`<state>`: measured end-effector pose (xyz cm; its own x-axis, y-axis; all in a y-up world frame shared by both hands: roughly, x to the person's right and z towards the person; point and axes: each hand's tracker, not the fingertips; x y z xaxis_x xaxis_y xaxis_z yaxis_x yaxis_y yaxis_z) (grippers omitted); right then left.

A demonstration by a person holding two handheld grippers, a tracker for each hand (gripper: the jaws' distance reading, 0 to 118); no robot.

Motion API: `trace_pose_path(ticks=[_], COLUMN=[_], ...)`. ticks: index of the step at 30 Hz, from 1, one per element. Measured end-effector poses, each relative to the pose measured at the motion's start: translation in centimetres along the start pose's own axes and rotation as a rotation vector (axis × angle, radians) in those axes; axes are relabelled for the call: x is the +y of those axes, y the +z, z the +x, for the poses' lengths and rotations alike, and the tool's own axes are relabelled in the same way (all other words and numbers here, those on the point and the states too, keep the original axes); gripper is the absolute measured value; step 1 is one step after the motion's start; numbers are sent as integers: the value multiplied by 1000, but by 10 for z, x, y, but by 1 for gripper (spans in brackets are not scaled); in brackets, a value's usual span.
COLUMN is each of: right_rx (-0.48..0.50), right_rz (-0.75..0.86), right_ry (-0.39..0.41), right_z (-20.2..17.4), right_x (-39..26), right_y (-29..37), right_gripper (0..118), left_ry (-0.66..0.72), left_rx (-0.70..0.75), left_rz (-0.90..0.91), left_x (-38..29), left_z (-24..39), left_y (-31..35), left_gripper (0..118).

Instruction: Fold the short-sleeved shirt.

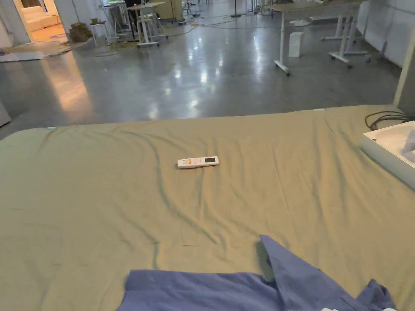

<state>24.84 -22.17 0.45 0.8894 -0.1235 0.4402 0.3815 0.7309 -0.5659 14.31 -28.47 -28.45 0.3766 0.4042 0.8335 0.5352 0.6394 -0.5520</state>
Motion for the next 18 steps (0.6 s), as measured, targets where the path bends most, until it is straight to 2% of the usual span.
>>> trace_pose_path(ticks=[1,2,4,5,6,7,10,15,18], right_rx=[-2,-2,20,44,73,92,167,334,401], right_rz=[-7,-8,12,30,53,71,144,318,365], right_ry=[-13,-25,-39,-38,-21,-6,73,212,265], right_z=[2,1,-5,-10,-17,-24,-53,-116,-148], right_x=[-2,-3,0,4,9,15,40,85,103], right_y=[-2,-3,-4,-5,-6,-8,-13,0,6], right_gripper=[0,0,0,0,0,0,0,0,0], left_ry=[-15,-19,38,87,106,103,67,-108,-123], left_rx=[7,31,-22,-39,-27,-31,82,493,688], left_rz=[-7,-7,6,7,29,91,266,569,680], left_x=[-7,3,-10,-15,0,-4,-1,-27,-63], left_z=[10,-10,-15,-18,-28,-29,-27,9,38], left_y=[-1,-11,4,16,21,46,137,322,403], left_gripper=[13,31,82,101,102,102,102,102,102])
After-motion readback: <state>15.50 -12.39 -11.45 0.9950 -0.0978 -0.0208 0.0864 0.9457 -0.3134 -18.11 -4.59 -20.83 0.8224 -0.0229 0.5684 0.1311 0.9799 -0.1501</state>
